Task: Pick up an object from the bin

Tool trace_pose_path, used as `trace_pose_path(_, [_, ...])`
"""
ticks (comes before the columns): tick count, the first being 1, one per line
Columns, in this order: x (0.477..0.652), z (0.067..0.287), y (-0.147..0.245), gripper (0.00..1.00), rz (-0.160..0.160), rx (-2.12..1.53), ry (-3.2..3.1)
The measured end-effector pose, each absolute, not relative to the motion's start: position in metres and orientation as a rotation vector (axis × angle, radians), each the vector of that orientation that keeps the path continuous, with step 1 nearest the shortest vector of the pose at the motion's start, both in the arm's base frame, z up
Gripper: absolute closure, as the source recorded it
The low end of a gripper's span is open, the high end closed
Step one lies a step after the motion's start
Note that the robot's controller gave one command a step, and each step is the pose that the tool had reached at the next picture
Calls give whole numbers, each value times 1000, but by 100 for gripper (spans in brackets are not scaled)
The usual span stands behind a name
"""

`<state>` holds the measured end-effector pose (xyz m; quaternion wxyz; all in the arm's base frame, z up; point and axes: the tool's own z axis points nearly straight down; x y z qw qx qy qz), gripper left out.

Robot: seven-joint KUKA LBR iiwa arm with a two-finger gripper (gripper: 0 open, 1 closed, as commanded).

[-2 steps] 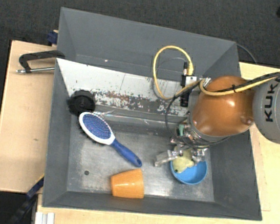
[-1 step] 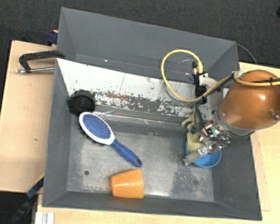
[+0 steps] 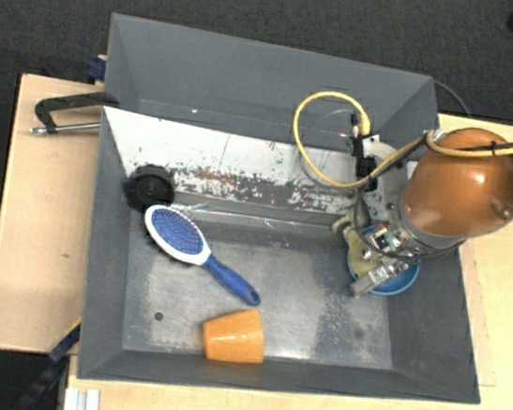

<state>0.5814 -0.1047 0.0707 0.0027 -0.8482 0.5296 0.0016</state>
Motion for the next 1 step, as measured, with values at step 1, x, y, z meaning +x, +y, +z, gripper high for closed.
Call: trace_pose_path(1, [584,147,-103,100,-14,-2655,1666])
